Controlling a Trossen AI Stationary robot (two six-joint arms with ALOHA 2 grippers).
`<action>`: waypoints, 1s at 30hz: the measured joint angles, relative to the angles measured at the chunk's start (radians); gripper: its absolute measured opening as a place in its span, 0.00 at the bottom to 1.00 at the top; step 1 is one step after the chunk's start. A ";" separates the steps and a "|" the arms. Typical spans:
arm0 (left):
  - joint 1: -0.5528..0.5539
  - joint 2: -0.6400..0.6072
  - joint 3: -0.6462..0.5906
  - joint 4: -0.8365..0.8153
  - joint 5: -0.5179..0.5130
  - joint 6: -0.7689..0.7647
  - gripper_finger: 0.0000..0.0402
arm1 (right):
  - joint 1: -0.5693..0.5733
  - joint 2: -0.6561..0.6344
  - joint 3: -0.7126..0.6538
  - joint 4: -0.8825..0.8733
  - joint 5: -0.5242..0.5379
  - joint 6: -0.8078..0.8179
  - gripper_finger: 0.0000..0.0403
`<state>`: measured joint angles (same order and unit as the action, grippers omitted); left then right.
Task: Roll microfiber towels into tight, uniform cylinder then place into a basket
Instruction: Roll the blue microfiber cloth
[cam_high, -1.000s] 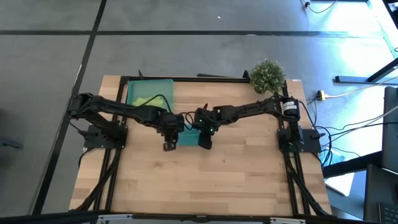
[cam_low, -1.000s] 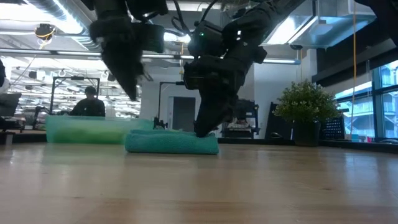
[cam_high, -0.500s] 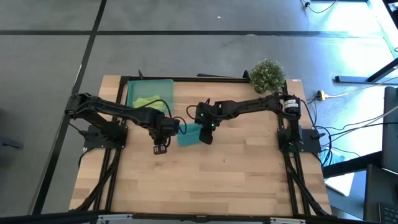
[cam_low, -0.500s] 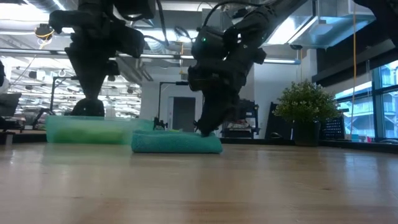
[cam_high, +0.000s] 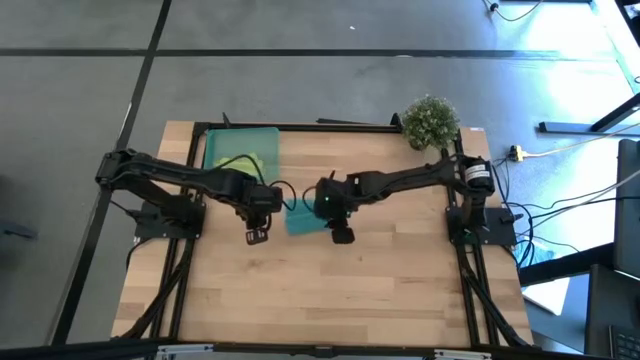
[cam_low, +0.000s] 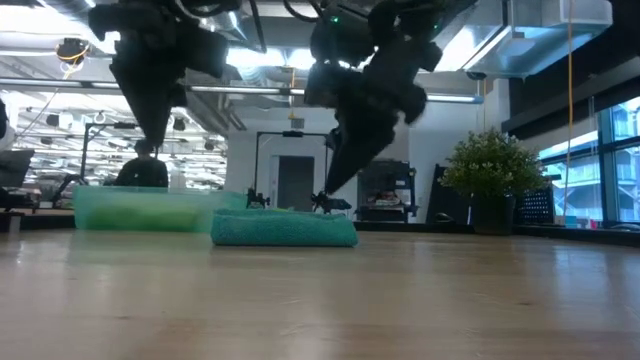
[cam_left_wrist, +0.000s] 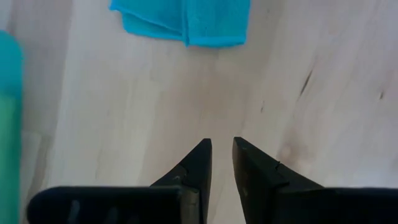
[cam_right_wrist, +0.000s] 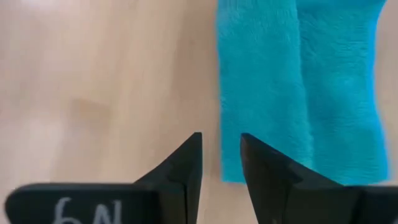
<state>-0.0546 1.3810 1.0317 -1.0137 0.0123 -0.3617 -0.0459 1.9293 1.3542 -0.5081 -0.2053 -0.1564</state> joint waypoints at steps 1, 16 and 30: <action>-0.002 -0.012 0.000 0.000 -0.004 -0.004 0.15 | 0.009 0.005 0.000 -0.004 0.031 -0.033 0.27; -0.003 -0.144 0.000 -0.001 -0.056 -0.078 0.15 | 0.053 0.081 -0.005 0.043 0.110 -0.118 0.27; -0.003 -0.152 0.000 0.000 -0.059 -0.074 0.15 | 0.055 0.154 0.001 0.052 0.233 -0.115 0.27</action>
<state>-0.0574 1.2293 1.0313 -1.0134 -0.0467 -0.4358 0.0090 2.0833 1.3548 -0.4561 0.0280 -0.2711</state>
